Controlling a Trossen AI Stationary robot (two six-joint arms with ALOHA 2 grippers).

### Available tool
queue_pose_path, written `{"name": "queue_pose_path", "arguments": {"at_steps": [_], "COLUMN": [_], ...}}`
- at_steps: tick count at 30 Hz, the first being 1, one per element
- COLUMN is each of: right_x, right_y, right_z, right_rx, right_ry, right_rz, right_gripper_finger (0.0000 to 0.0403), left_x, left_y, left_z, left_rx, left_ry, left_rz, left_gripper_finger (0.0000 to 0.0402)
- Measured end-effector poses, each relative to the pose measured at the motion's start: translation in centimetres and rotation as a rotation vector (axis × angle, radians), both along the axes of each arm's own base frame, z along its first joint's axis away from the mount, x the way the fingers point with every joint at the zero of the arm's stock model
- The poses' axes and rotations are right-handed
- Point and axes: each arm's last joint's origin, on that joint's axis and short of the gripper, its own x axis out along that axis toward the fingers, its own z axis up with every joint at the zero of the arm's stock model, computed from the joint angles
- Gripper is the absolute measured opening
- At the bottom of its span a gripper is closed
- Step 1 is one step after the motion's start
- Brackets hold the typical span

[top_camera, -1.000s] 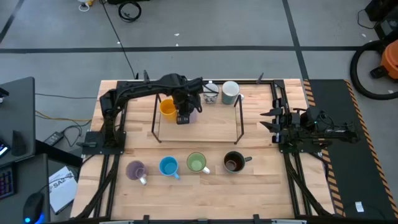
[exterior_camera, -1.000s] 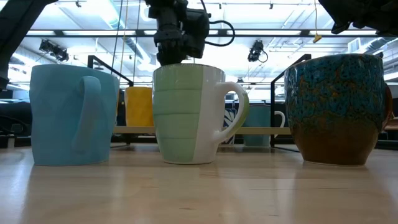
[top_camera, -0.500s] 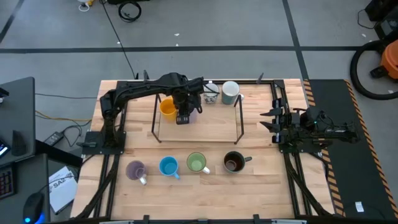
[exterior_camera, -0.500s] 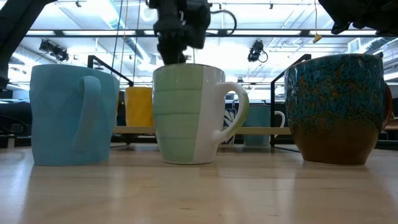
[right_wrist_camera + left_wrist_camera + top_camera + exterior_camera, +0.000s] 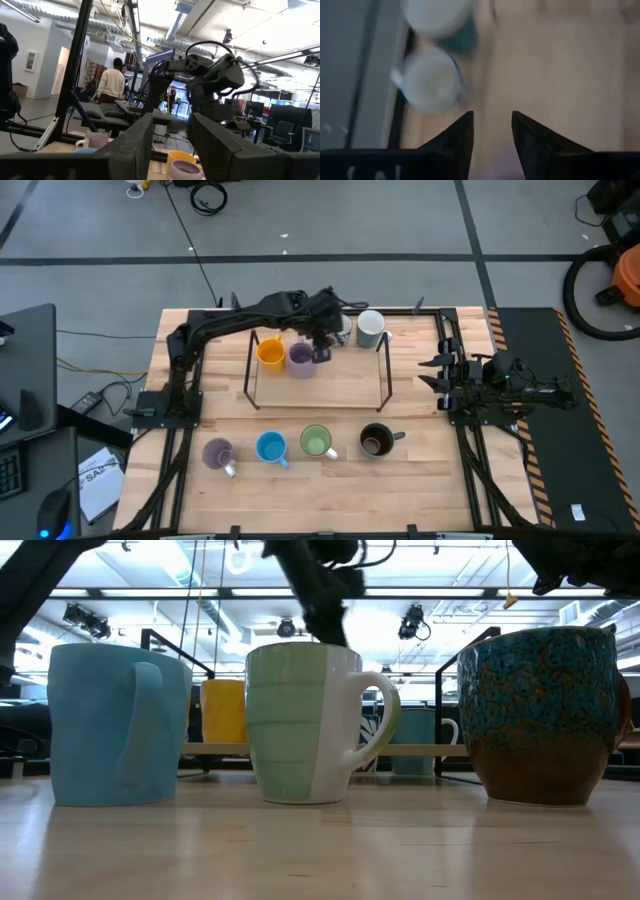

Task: Place coffee mugs
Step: Put the blue patterned mug on the shelf

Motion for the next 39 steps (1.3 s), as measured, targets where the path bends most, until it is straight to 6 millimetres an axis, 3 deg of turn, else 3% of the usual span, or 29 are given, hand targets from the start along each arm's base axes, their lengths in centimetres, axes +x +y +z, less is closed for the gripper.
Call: {"name": "queue_pose_path", "arguments": {"at_steps": [9,20,29,39], "right_x": [0.1,0.1,0.0,0.0], "right_y": [0.0,0.0,0.0,-0.1], "right_z": [-0.1,0.0,0.2,0.2], "right_rx": [0.001,0.0,-0.026,-0.061], "right_ry": [0.008,0.004,-0.016,-0.019], "right_rz": [0.002,0.001,-0.01,-0.046], "right_gripper_finger": [0.0144,0.0144,0.0144,0.0144], "left_x": [2.5,1.5,1.8,3.3], "left_y": [1.0,1.9,3.3,4.0], "left_z": [-1.8,-3.2,-4.3,-3.1], "left_rx": [0.056,0.052,-0.006,0.076], "left_ry": [-0.089,0.05,0.019,-0.115], "left_rz": [0.009,0.095,0.132,0.103], "left_gripper_finger": [0.014,0.0139,0.0139,0.0139]}}
